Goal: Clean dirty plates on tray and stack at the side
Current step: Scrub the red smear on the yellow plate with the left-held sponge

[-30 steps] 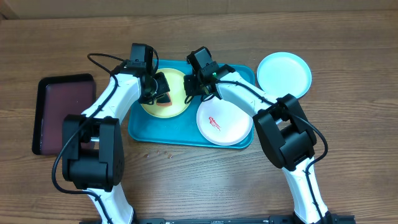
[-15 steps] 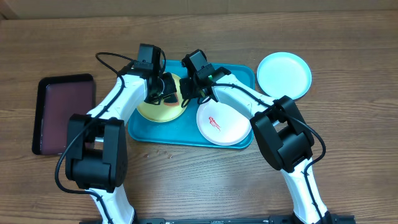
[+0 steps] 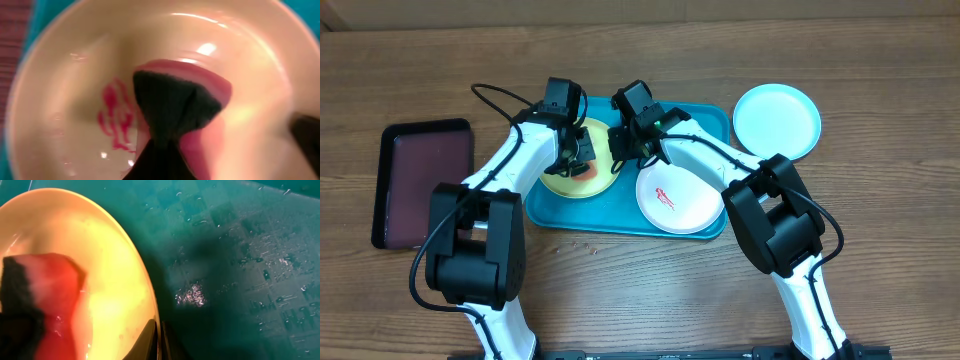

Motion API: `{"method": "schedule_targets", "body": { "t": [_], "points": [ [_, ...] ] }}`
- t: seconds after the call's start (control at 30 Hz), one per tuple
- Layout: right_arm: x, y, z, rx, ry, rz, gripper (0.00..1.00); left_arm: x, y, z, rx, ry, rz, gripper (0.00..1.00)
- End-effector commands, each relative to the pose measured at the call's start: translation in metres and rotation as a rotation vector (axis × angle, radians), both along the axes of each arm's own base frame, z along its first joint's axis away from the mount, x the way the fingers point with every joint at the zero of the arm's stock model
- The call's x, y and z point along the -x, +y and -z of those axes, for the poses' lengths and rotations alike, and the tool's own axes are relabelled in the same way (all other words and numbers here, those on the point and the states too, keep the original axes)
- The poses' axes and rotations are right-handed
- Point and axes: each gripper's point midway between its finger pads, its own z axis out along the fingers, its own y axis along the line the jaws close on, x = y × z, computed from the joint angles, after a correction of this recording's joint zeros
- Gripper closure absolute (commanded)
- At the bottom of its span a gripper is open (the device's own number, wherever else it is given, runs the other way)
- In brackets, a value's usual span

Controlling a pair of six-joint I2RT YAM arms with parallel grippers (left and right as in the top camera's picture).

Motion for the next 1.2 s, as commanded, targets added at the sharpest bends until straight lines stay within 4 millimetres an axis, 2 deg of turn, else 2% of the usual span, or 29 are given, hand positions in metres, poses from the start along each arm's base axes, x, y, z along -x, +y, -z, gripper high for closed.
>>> {"method": "schedule_targets", "body": {
  "t": [0.0,0.17,0.27,0.43,0.6,0.73,0.87,1.0,1.07,1.17],
  "points": [
    [0.013,-0.003,0.017,0.042,0.04,-0.021,0.96,0.008,0.036,0.007,-0.178,0.028,-0.006,0.96],
    [0.012,-0.003,0.017,0.041,0.039,-0.02,0.96,0.006,0.055,0.0,-0.184,0.042,-0.031,0.96],
    [0.011,-0.003,0.017,0.038,0.035,-0.02,0.96,0.0,0.057,-0.006,-0.164,0.03,-0.043,0.96],
    [0.009,0.0,0.015,0.029,0.022,-0.02,0.96,-0.011,0.041,-0.009,-0.078,-0.008,-0.022,0.96],
    [0.007,0.001,0.014,0.022,0.013,-0.02,0.96,-0.02,-0.005,-0.011,0.137,-0.046,0.055,0.96],
    [0.007,0.001,0.014,0.022,0.012,-0.02,0.96,-0.021,-0.027,-0.012,0.203,-0.06,0.085,0.96],
    [0.007,0.001,0.014,0.023,0.014,-0.02,0.96,-0.018,-0.038,-0.003,0.208,-0.039,0.092,0.96],
    [0.007,0.001,0.014,0.024,0.015,-0.02,0.95,-0.011,-0.043,0.016,0.202,0.012,0.1,0.96],
    [0.007,0.0,0.014,0.025,0.017,-0.02,0.95,-0.004,-0.042,0.029,0.197,0.055,0.098,0.96],
    [0.008,0.0,0.015,0.027,0.019,-0.02,0.96,0.0,-0.032,0.035,0.147,0.079,0.085,0.96]
  ]
}}
